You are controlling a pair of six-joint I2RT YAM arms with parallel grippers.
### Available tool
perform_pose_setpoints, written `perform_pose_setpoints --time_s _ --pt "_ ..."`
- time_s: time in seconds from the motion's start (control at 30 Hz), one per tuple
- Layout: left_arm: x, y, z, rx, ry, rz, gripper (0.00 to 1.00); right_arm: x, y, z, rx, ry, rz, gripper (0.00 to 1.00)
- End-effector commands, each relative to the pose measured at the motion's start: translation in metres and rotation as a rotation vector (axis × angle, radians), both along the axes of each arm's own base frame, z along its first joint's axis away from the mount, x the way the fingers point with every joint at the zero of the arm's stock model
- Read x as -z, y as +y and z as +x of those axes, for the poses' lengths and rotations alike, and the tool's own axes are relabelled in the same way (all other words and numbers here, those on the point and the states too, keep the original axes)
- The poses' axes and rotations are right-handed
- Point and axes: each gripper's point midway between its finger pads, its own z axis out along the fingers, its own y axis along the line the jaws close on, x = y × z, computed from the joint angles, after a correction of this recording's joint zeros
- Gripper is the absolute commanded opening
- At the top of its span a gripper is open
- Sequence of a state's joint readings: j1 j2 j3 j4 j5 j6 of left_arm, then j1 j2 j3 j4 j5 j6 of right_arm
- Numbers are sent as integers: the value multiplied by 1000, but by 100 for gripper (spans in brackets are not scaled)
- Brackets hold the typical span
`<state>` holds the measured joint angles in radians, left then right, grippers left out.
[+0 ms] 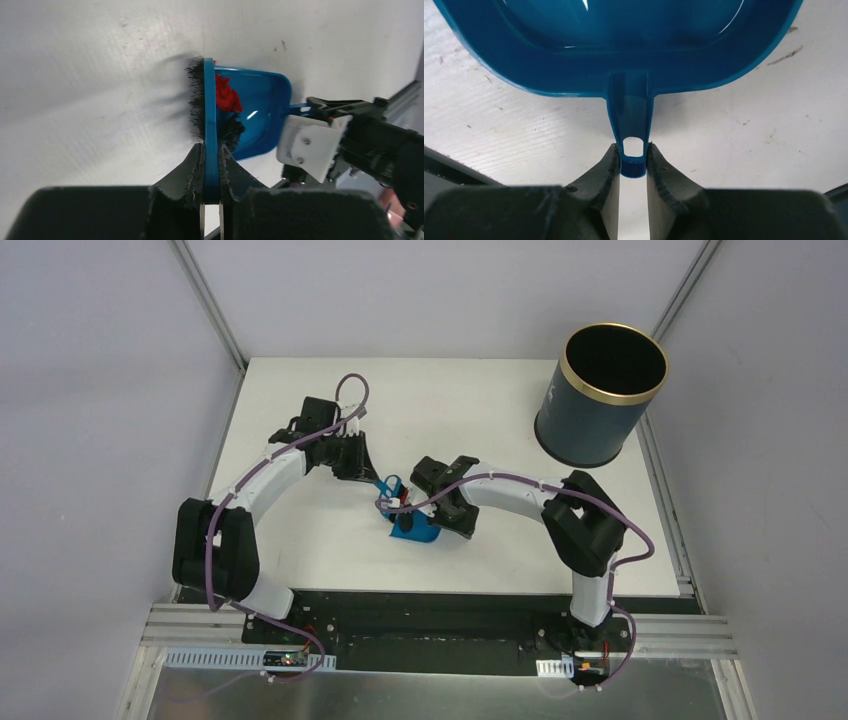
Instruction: Sweep away the paper scraps from the table
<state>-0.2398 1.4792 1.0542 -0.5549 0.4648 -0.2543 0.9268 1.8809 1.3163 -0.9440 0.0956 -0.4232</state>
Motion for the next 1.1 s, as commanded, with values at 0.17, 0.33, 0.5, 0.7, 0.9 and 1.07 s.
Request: perform_pose_setpoints --time_s 0.17,0.33,0.5,0.7,0.9,1.07 --pt "-26 -40 -13 114 26 -313 0 -3 16 3 20 14 29 0" --pt "-38 -37 -18 125 -25 -319 0 -5 6 6 15 -49 41 0" --pt "-30 -11 -10 40 -49 -183 0 -7 -1 11 16 -95 64 0" --pt "-47 18 -2 -49 -184 -75 0 -20 -2 19 42 -144 142 0" --pt "-54 35 -3 -107 -249 3 0 -35 -1 28 65 -197 225 0" --pt "-58 30 -4 -85 -248 -26 0 -31 -5 32 79 -191 217 0"
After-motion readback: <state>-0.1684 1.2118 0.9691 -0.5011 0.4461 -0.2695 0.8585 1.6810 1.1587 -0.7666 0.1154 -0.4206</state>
